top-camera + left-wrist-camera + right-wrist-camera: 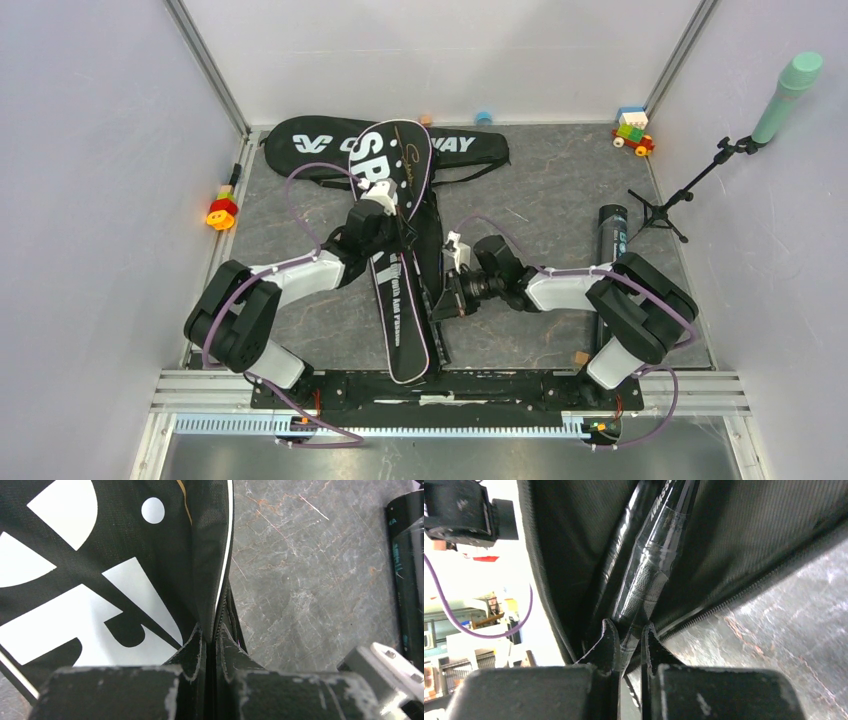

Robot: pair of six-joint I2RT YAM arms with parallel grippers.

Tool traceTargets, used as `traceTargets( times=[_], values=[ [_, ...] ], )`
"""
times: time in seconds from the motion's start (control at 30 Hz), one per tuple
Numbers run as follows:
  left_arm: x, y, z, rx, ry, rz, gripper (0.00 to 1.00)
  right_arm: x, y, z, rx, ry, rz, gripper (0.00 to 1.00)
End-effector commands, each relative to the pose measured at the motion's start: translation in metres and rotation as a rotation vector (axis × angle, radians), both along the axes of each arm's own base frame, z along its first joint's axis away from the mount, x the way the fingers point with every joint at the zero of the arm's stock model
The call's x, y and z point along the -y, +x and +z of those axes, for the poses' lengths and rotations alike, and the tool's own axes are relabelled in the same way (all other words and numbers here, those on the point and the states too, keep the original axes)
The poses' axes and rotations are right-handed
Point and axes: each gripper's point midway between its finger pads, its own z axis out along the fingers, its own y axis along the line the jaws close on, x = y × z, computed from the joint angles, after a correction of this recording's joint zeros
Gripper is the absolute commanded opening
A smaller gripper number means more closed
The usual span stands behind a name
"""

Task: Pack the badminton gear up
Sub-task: Place the racket in the racket bag.

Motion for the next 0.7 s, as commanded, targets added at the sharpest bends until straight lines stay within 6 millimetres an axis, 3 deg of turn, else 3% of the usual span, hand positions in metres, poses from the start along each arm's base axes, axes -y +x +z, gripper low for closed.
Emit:
traceTargets(
  times=[0.0, 0.17, 0.37, 0.47, 0.5, 0.67],
  values=[
    [0.03, -0.019, 0.034, 0.032, -0.168, -0.11, 0.02, -0.046, 0.027, 0.068, 0.2, 0.22, 0.081, 0.0],
    [0.03, -0.029, 0.028, 0.007, -0.175, -0.11, 0.02, -0.058, 0.036, 0.074, 0.186, 0.225, 0.076, 0.0],
    [0.044, -0.049, 0.044, -0.007, -0.291, -0.177, 0.02, -0.063, 0.076, 0.048, 0.279, 0.109, -0.083, 0.0],
    [0.032, -0.048, 0.042, -0.011, -0.265, -0.113, 0.02, -0.065, 0.09, 0.044, 0.365, 0.114, -0.154, 0.0],
    [0.028, -0.049, 0.042, -0.006, -0.259, -0.096, 0.02, -0.067, 0.089, 0.044, 0.386, 0.129, -0.144, 0.04],
    [0.019, -0.044, 0.05, 0.033, -0.241, -0.049, 0.02, -0.065, 0.067, 0.049, 0.474, 0.16, 0.029, 0.45]
  ],
)
